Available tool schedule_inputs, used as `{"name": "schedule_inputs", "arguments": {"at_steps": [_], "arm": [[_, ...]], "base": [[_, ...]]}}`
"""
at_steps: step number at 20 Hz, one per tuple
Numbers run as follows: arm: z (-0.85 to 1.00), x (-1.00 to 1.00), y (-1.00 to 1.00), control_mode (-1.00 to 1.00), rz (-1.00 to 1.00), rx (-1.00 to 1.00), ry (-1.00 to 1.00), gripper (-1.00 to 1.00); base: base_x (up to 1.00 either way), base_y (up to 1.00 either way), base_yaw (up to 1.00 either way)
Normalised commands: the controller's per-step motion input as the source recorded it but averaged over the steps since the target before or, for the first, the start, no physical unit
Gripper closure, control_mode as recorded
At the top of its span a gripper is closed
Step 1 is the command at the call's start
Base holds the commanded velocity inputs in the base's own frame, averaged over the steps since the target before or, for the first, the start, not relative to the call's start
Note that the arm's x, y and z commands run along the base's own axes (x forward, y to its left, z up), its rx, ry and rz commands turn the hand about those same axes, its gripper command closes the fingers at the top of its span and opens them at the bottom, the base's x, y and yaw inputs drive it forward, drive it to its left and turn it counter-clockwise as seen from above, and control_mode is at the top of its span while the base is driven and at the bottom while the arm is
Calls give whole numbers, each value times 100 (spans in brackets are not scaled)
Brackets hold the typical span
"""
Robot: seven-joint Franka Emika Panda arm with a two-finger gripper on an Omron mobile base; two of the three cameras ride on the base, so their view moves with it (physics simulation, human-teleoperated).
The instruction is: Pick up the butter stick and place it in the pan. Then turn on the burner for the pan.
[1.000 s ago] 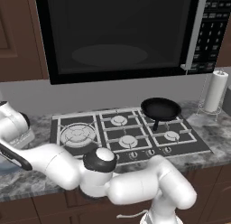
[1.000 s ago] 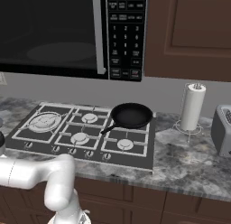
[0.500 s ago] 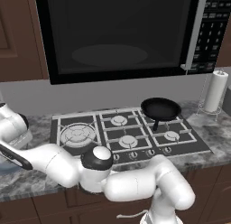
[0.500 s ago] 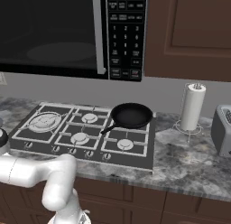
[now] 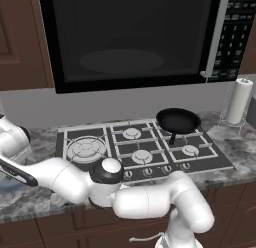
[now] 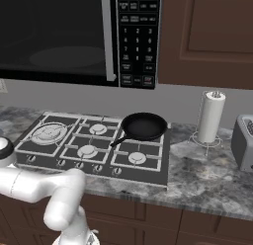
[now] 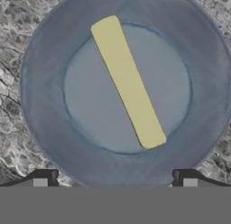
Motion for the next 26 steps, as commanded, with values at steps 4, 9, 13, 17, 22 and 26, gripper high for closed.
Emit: {"name": "schedule_inputs", "arguments": {"at_steps": [4, 9, 13, 17, 22, 26], "arm": [[-9, 12, 22, -100, 6, 0, 0, -100], [-11, 10, 23, -100, 6, 0, 0, -100], [-10, 13, 8, -100, 6, 0, 0, -100], [-7, 14, 4, -100, 6, 0, 0, -100], [-6, 12, 4, -100, 6, 0, 0, -100], [-7, 9, 8, -100, 5, 0, 0, -100]], "base": [[0, 0, 0], [0, 0, 0], [0, 0, 0], [0, 0, 0], [0, 0, 0], [0, 0, 0]]}}
